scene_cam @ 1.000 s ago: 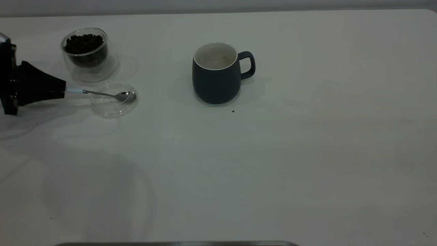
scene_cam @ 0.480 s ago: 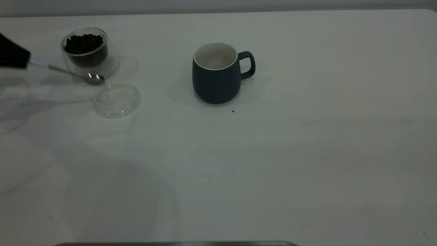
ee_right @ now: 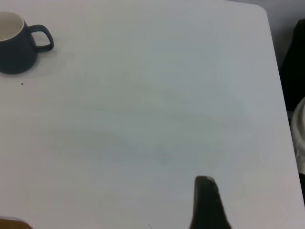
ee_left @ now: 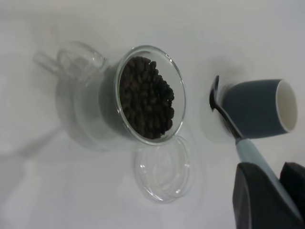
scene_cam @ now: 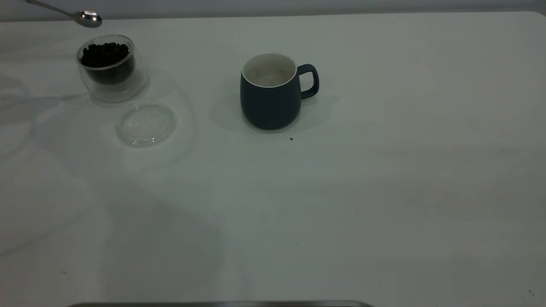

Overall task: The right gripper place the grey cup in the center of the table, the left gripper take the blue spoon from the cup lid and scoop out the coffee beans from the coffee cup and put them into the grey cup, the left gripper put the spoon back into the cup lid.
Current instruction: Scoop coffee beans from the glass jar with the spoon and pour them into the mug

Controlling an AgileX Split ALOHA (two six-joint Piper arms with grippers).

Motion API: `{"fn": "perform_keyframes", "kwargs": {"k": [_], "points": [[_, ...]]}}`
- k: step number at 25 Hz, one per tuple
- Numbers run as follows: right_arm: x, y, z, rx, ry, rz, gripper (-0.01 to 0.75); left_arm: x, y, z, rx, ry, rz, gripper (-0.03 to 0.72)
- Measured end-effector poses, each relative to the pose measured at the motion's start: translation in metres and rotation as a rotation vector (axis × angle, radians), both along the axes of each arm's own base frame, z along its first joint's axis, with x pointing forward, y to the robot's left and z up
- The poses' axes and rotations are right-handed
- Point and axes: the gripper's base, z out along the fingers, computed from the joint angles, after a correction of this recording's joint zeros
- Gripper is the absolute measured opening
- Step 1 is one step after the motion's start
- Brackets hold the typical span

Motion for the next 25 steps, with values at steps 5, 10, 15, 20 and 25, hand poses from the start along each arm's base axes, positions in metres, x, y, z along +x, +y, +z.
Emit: {"fn": "perform_keyframes", "kwargs": {"k": [5,10,15,20,25], "points": [[0.0,0.0,0.0,0.0,0.0,0.0,0.459,-0.001,-0.003,-0.002,0.076,-0.078,-0.11,0.132],[0.0,0.0,0.0,0.0,0.0,0.0,0.459,0.003,-0.006,-0.004,0.131,-0.161,-0.164,0.132],[0.0,0.0,0.0,0.0,0.0,0.0,0.459,0.01,-0.01,-0.015,0.185,-0.2,-0.166,0.132],[0.0,0.0,0.0,0.0,0.0,0.0,0.459,0.018,-0.02,-0.03,0.233,-0.229,-0.186,0.132],[0.0,0.0,0.0,0.0,0.0,0.0,0.459,0.025,-0.03,-0.044,0.277,-0.253,-0.205,0.132]]}}
